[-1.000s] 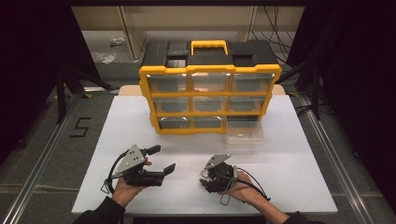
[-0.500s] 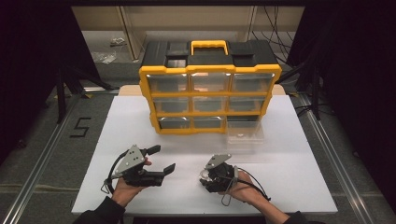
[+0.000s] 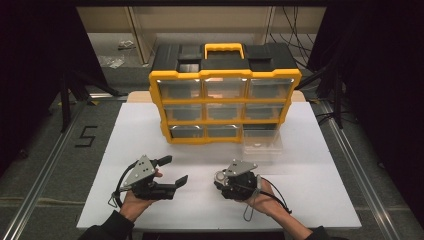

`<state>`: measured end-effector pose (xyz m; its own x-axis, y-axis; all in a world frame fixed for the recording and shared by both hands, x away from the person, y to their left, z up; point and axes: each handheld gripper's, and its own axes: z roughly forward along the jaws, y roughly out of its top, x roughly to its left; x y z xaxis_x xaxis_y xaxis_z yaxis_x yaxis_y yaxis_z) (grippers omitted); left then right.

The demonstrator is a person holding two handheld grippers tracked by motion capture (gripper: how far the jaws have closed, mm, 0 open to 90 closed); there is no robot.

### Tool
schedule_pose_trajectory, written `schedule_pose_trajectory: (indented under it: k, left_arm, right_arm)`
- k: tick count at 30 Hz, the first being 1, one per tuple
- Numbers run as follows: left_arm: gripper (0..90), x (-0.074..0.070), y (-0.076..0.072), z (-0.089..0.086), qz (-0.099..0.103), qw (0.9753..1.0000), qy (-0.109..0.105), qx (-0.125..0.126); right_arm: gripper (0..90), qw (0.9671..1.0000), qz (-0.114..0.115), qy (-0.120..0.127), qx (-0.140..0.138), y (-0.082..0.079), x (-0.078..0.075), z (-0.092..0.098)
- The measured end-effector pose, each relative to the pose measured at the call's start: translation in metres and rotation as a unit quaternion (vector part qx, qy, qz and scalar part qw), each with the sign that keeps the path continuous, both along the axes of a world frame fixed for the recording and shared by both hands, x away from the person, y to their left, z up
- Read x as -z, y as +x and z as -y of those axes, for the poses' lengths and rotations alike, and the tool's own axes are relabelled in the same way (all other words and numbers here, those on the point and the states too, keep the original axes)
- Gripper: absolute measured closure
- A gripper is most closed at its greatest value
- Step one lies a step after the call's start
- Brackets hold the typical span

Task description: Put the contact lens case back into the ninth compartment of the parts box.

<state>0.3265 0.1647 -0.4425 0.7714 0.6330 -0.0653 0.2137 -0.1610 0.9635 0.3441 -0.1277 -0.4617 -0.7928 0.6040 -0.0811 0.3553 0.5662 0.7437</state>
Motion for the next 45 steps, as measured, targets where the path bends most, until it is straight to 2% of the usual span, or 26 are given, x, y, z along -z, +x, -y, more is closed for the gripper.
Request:
schedule_pose_trajectory:
  k: [10,14,17,28,34,45]
  left_arm:
    - [15.7,0.0,0.0,0.0,0.0,1.0,0.0,0.0]
    - [15.7,0.0,0.0,0.0,0.0,1.0,0.0,-0.001]
    - [15.7,0.0,0.0,0.0,0.0,1.0,0.0,-0.001]
    - [15.7,0.0,0.0,0.0,0.001,1.0,0.0,-0.001]
    - [15.7,0.0,0.0,0.0,0.0,1.0,0.0,0.0]
    - [15.7,0.0,0.0,0.0,0.0,1.0,0.0,-0.001]
  right_arm:
    - [49.8,0.9987,0.037,0.03,0.016,0.001,-0.008,0.006]
    - [49.9,0.997,0.063,0.041,0.021,0.0,-0.01,0.008]
    - [49.8,0.9961,0.07,0.047,0.026,0.001,-0.013,0.01]
    - [49.8,0.9942,0.083,0.059,0.036,0.003,-0.016,0.013]
    - [49.8,0.9928,0.084,0.074,0.041,0.004,-0.019,0.016]
    - [49.9,0.9911,0.089,0.085,0.05,0.007,-0.025,0.021]
